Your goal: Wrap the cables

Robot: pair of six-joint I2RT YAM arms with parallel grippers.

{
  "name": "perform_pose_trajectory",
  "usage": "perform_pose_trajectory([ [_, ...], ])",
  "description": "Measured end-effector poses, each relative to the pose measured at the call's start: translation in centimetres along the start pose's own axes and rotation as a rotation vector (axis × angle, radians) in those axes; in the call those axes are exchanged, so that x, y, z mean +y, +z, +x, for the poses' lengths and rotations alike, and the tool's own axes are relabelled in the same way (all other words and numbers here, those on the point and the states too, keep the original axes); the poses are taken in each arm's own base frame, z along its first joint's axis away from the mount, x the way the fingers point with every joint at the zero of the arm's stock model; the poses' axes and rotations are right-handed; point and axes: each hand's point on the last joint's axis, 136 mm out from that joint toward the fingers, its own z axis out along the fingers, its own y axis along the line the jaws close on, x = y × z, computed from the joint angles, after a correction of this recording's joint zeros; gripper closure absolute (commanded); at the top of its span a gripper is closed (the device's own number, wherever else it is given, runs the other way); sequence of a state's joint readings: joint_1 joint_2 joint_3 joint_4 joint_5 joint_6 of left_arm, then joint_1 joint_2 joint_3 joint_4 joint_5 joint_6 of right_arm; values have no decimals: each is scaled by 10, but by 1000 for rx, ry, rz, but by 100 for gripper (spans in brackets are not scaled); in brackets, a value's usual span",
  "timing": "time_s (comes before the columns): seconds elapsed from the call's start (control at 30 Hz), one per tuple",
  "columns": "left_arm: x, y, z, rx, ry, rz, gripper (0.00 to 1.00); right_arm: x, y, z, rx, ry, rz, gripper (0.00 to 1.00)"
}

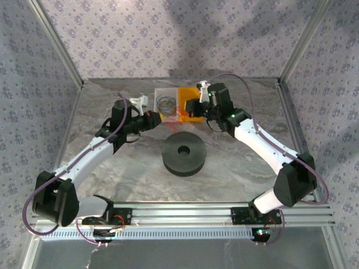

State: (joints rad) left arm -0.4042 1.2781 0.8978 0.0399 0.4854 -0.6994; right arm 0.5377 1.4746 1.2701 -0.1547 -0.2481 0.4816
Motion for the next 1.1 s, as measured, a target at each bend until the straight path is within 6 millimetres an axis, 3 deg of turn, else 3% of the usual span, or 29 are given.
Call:
perform_pose_trajectory([
  [0.23,33,-21,-3,-24,-35,-83,100,-37,-41,-24,-88,31,76,100],
  [0.47,42,-41,-12,-59,-26,-118,100,-84,-76,-24,-129,82,178,100],
  [0.67,46,-47,-10,-56,-36,-123,100,-92,-91,-27,-153,94,193,100],
  [0.77,39,-44,-5,-38,-21,-101,79,-88,-91,-26,-151,97,174,100],
  [0.83,29,-38,4,-8,11,-80,71,-86,-89,-24,-148,105,167,100],
  [1.0,-19,-12,27,90,138,15,33,-73,-72,-14,-114,112,130,100],
  [1.1,-33,0,34,111,187,44,24,-70,-57,-4,-75,124,122,100],
])
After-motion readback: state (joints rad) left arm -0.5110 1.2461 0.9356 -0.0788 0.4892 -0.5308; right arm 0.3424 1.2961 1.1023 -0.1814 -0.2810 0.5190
